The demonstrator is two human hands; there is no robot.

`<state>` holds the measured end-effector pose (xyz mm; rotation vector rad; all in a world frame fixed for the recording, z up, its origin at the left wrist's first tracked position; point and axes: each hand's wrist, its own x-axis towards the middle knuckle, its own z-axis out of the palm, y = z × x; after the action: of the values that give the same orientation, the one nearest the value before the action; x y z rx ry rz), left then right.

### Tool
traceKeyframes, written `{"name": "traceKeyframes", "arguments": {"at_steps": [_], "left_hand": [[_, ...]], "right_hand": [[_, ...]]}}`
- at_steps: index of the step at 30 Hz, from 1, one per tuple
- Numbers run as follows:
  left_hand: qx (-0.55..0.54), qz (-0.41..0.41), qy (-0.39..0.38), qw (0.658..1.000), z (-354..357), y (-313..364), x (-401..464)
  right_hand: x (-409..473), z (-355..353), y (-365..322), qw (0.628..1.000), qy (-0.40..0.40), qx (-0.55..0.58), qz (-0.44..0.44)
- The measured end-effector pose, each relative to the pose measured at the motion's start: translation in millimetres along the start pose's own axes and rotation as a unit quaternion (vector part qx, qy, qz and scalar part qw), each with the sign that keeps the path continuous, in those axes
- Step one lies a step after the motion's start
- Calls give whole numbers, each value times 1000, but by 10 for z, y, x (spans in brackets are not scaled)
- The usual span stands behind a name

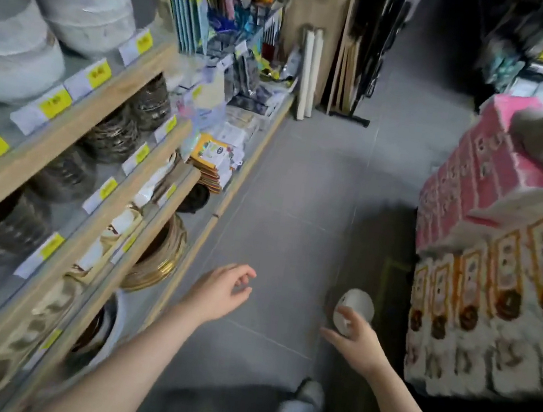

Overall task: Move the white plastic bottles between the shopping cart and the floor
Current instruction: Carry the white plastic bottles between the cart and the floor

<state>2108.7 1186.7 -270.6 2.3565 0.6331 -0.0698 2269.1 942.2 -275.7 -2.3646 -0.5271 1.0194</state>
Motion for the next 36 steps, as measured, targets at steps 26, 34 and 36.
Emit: {"name": "traceKeyframes", "arguments": {"at_steps": [26, 34, 36], "left_hand": [[-4, 57, -117, 992, 4766, -1679, 3075], [39, 104, -93, 989, 4887, -1651, 3166], [47, 126, -76, 988, 4940, -1629, 3185]], "right_hand": [[4381, 1323, 3924, 959, 155, -182, 150], [4610, 1107, 4086, 960, 19, -240, -144], [4644, 1144, 4048, 946, -14, -257, -199]]}}
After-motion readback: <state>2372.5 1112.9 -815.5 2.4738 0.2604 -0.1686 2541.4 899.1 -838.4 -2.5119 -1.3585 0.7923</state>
